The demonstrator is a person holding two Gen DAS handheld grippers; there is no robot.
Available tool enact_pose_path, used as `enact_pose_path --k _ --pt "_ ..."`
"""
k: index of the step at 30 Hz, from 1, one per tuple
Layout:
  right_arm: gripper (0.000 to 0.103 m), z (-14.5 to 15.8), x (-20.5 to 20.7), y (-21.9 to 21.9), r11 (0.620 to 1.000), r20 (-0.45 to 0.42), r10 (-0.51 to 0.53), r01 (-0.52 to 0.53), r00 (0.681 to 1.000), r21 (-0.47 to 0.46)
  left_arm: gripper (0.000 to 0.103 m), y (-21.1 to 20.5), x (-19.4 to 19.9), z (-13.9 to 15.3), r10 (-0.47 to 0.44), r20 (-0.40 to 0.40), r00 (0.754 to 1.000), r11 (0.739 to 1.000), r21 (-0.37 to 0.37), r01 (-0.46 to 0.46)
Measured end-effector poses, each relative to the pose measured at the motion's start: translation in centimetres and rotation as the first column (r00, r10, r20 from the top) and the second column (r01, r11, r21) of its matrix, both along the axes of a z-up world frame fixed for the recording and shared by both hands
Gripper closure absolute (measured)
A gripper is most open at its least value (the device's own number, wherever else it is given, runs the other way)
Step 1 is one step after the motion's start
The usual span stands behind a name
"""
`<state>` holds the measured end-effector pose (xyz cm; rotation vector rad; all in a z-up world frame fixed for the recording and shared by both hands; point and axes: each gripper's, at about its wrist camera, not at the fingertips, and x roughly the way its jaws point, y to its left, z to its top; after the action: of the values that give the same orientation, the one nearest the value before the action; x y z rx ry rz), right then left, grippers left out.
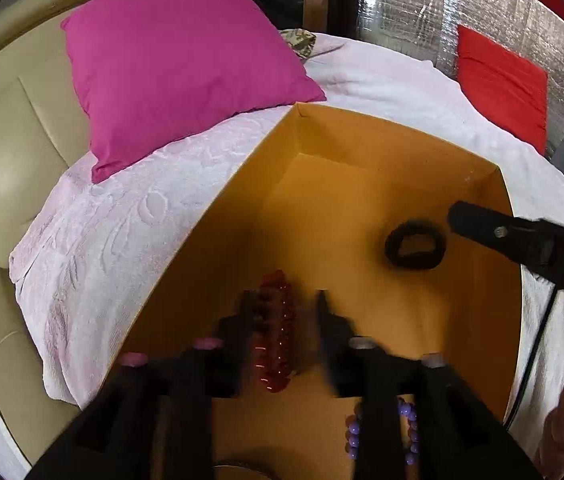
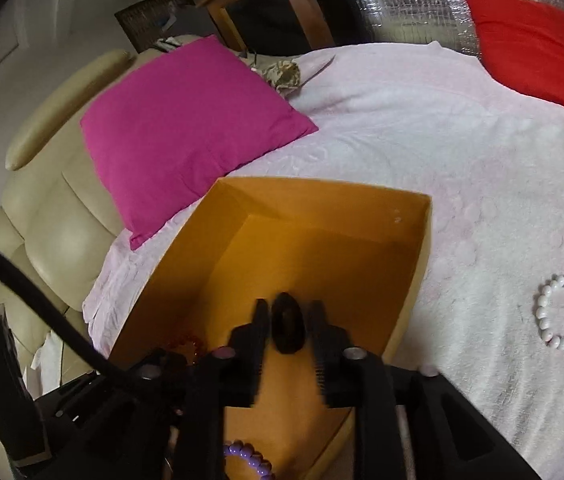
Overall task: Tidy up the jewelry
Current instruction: 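Carry both items into the orange box and open both tools to release, then withdraw both open tools from the box back toward the table, then grasp the pink clear beaded bracelet with the right tool while the left tool grasps the white pearl bracelet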
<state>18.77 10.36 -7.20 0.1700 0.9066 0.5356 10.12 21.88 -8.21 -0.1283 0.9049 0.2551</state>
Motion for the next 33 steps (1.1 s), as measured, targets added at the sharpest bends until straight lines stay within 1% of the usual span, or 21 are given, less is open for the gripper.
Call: enact_pose_path --k 1,3,5,6,8,9,10,12,13,15,17,18,19,20,22,23,24,25,28,31,33 --pt "0.063 0.3 -0.1 -0.4 1.000 0.010 -0.003 0.003 1.000 0.019 0.046 -0.1 -0.1 0.3 0.012 0.014 1.000 1.000 0.008 -0.012" --pt "0.053 1.2 -0.4 -1.3 0.999 0.040 -0.018 0.016 0.999 0.051 0.046 -0.4 -0.3 1.0 0.018 0.040 0.999 1.000 0.025 -0.019" --pt "0.053 2.3 -1.1 -3.1 0.996 0.083 -0.051 0.045 0.995 0.073 0.041 -0.9 -0.5 1.7 0.025 0.070 0.997 0.999 0.018 -0.026" --pt "0.053 2.6 -1.3 -3.6 0.996 0.092 -0.057 0.050 0.994 0.074 0.038 -1.2 -0.7 2.1 0.021 0.090 0.996 1.000 0.000 -0.021" --pt "0.053 3.5 -2.1 -5.9 0.994 0.121 -0.092 0.084 0.988 0.069 0.034 -2.1 -0.9 3.0 0.003 0.137 0.991 0.999 -0.041 0.003" --pt "0.053 3.8 -2.4 -6.7 0.993 0.128 -0.101 0.093 0.987 0.069 0.030 -2.7 -1.1 3.5 -0.006 0.166 0.986 0.998 -0.063 0.016" --pt "0.053 4.2 -3.0 -8.6 0.991 0.138 -0.125 0.116 0.983 0.070 0.025 -3.5 -1.3 4.1 -0.015 0.198 0.980 0.996 -0.080 0.032" --pt "0.053 4.9 -4.0 -12.0 0.984 0.156 -0.174 0.165 0.972 0.070 0.021 -4.9 -1.7 4.9 -0.037 0.251 0.967 0.993 -0.098 0.063" --pt "0.053 5.2 -4.5 -13.7 0.979 0.165 -0.198 0.189 0.966 0.071 0.019 -6.2 -1.9 5.5 -0.051 0.284 0.957 0.992 -0.094 0.081" --pt "0.053 5.7 -5.7 -17.8 0.964 0.177 -0.263 0.252 0.948 0.081 0.017 -8.4 -2.2 6.2 -0.079 0.319 0.944 0.992 -0.066 0.105" --pt "0.053 5.8 -7.4 -22.8 0.936 0.185 -0.352 0.341 0.918 0.085 0.016 -11.3 -2.5 6.7 -0.122 0.342 0.932 0.989 -0.038 0.144" --pt "0.053 5.8 -7.7 -24.2 0.927 0.181 -0.376 0.365 0.909 0.089 0.015 -12.6 -2.5 6.8 -0.137 0.336 0.932 0.987 -0.030 0.157" --pt "0.053 5.5 -8.6 -26.9 0.905 0.163 -0.424 0.412 0.891 0.103 0.015 -14.3 -2.5 6.7 -0.160 0.322 0.933 0.983 -0.028 0.179" --pt "0.053 5.2 -8.8 -28.2 0.894 0.152 -0.448 0.435 0.881 0.111 0.015 -15.3 -2.4 6.4 -0.184 0.312 0.932 0.978 -0.034 0.205" --pt "0.053 4.2 -9.9 -31.8 0.855 0.112 -0.514 0.498 0.850 0.143 0.015 -17.8 -2.1 5.6 -0.248 0.259 0.934 0.959 -0.071 0.274" --pt "0.053 3.6 -10.3 -33.4 0.836 0.090 -0.543 0.527 0.835 0.152 0.015 -18.6 -1.8 5.2 -0.265 0.236 0.935 0.952 -0.091 0.293" --pt "0.053 3.5 -10.4 -34.2 0.828 0.079 -0.555 0.540 0.828 0.151 0.015 -19.5 -1.4 4.7 -0.274 0.206 0.939 0.947 -0.112 0.301" --pt "0.053 3.0 -10.4 -35.3 0.817 0.061 -0.571 0.559 0.819 0.142 0.015 -20.3 -1.1 4.3 -0.268 0.184 0.946 0.951 -0.107 0.290" --pt "0.053 2.0 -10.7 -38.8 0.781 0.018 -0.614 0.603 0.789 0.162 0.015 -22.0 -0.2 3.3 -0.264 0.108 0.959 0.962 -0.039 0.269" --pt "0.053 1.1 -10.6 -41.4 0.757 -0.052 -0.630 0.628 0.775 0.180 0.015 -23.2 1.1 1.8 -0.256 0.040 0.966 0.967 0.017 0.256" --pt "0.053 0.3 -10.0 -42.3 0.752 -0.093 -0.623 0.628 0.777 0.201 0.015 -23.9 1.5 1.1 -0.265 0.009 0.964 0.964 0.019 0.265"
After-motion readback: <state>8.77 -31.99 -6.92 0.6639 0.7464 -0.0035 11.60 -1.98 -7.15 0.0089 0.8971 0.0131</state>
